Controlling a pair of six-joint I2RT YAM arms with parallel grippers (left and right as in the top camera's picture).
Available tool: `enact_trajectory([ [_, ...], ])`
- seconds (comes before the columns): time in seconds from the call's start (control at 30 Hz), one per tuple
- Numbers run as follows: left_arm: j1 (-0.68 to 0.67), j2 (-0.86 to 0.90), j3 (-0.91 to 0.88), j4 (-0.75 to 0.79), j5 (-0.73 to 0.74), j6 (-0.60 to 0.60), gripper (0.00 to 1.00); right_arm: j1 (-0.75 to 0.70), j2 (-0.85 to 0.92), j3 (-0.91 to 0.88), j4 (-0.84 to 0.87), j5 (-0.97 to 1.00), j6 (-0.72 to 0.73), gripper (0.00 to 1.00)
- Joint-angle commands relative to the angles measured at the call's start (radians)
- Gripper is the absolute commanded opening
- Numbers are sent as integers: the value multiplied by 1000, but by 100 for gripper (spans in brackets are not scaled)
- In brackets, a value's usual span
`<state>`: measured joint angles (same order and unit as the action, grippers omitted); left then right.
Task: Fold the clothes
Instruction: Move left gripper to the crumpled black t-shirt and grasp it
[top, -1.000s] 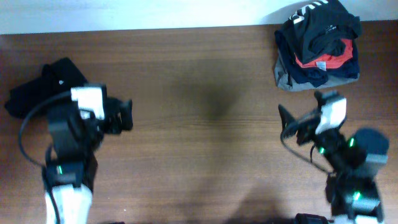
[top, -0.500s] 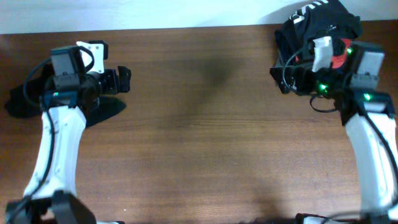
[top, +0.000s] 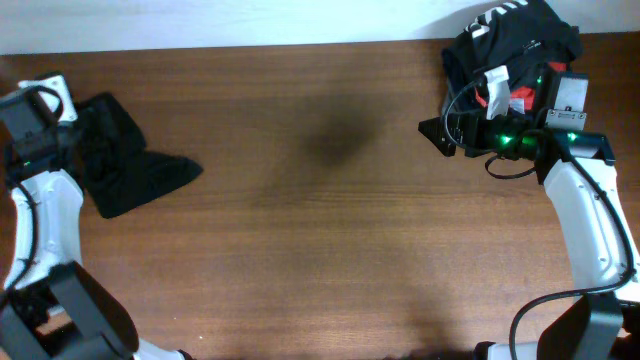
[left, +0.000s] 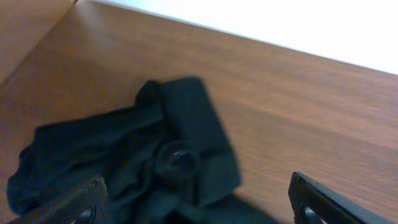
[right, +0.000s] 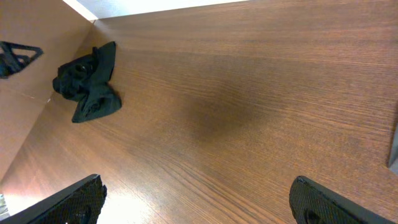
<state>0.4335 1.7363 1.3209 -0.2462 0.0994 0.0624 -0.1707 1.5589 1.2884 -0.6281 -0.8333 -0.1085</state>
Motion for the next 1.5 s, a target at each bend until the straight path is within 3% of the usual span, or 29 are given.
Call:
enact_trajectory([
  [0.0,20,89,12,22,-19,-1,93,-6,3,21,-13,-27,-2,99],
  [0.33,21,216,12,34,-115,-2,89,-6,3,21,-42,-19,-3,99],
  [0.37,21,222,12,33,-127,-2,83,-6,3,21,-42,-19,-3,99],
  [0.43,21,227,11,28,-126,-2,81,-6,3,21,-42,-19,-3,99],
  [0.53,21,232,11,2,-126,-2,66,-6,3,21,-42,-19,-3,99],
  [0.7,25,266,6,-61,-132,-8,30,-6,3,21,-42,-19,-3,99],
  [0.9,28,285,6,-92,-232,-102,22,-6,3,21,-47,16,-2,99],
  [1.0,28,284,7,-92,-255,-144,1,-6,3,21,-49,18,-2,99],
  [1.13,24,273,25,-110,-227,-227,1,-6,3,21,-49,18,-2,99],
  [1.37,-36,182,119,-183,-99,-229,1,-6,3,21,-49,18,-2,99],
  [1.47,-82,129,146,-209,-77,-173,1,-6,3,21,-49,18,-2,97],
])
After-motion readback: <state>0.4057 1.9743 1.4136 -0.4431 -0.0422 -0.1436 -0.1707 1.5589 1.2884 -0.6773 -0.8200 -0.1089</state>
